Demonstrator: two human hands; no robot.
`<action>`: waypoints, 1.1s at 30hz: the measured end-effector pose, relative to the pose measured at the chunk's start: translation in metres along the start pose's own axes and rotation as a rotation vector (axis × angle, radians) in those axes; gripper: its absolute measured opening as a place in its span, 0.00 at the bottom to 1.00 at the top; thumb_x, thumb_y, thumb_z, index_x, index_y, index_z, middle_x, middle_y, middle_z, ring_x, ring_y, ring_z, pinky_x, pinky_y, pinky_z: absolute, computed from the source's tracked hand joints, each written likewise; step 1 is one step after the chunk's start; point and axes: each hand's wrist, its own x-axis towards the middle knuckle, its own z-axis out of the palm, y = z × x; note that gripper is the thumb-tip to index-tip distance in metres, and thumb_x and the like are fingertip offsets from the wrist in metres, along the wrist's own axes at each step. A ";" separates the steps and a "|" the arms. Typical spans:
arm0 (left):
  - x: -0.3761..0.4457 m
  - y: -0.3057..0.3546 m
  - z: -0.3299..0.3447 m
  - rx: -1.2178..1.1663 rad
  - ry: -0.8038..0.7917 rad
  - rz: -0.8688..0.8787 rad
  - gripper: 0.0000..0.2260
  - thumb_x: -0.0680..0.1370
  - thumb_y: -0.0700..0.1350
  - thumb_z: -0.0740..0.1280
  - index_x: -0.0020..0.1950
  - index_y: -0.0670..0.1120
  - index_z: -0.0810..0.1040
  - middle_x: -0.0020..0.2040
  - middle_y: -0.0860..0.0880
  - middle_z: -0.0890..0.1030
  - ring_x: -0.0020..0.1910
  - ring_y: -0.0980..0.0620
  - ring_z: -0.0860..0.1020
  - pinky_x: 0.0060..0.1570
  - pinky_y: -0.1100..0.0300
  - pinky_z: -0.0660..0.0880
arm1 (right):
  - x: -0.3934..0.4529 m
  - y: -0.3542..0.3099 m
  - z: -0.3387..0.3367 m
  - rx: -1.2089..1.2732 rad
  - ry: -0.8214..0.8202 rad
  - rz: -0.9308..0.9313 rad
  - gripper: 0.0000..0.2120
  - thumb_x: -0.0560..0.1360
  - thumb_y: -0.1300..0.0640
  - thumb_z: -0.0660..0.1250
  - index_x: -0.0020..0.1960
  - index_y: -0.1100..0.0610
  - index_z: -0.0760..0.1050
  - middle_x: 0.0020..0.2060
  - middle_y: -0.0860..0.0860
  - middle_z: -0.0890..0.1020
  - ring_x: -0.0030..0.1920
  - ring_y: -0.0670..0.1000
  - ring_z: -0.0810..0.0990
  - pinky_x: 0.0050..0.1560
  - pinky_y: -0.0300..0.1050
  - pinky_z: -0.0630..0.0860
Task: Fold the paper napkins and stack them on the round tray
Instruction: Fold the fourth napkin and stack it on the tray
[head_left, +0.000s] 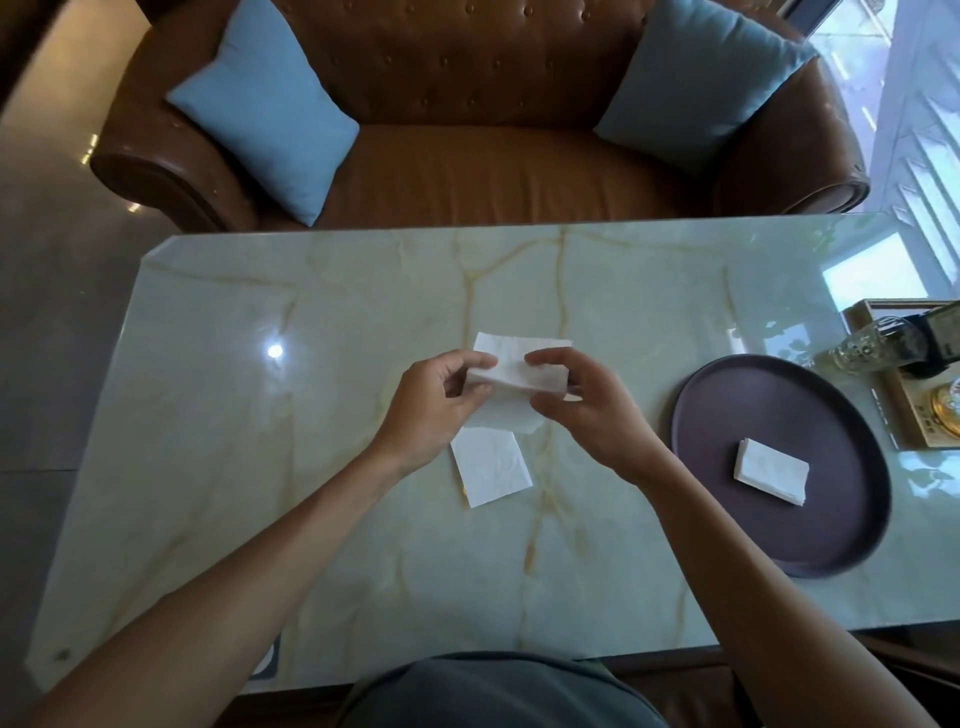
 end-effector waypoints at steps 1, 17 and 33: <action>-0.001 0.000 0.000 0.029 0.005 0.006 0.09 0.78 0.43 0.73 0.56 0.51 0.84 0.47 0.42 0.86 0.47 0.41 0.84 0.53 0.48 0.80 | 0.001 0.000 0.000 -0.041 0.016 -0.005 0.15 0.76 0.64 0.72 0.60 0.52 0.81 0.51 0.51 0.85 0.51 0.53 0.83 0.53 0.47 0.79; 0.006 0.014 -0.013 0.077 -0.066 0.054 0.04 0.79 0.45 0.72 0.51 0.45 0.85 0.48 0.50 0.88 0.51 0.51 0.85 0.56 0.54 0.78 | 0.012 -0.007 -0.019 -0.199 0.004 -0.089 0.03 0.78 0.58 0.72 0.48 0.52 0.84 0.43 0.43 0.87 0.45 0.40 0.84 0.47 0.34 0.73; 0.018 0.012 -0.032 -0.351 -0.268 -0.099 0.09 0.78 0.48 0.73 0.56 0.49 0.87 0.51 0.44 0.88 0.46 0.46 0.87 0.45 0.55 0.83 | 0.014 0.017 -0.014 0.400 -0.291 0.069 0.16 0.78 0.53 0.73 0.64 0.57 0.82 0.61 0.57 0.85 0.63 0.57 0.83 0.66 0.52 0.78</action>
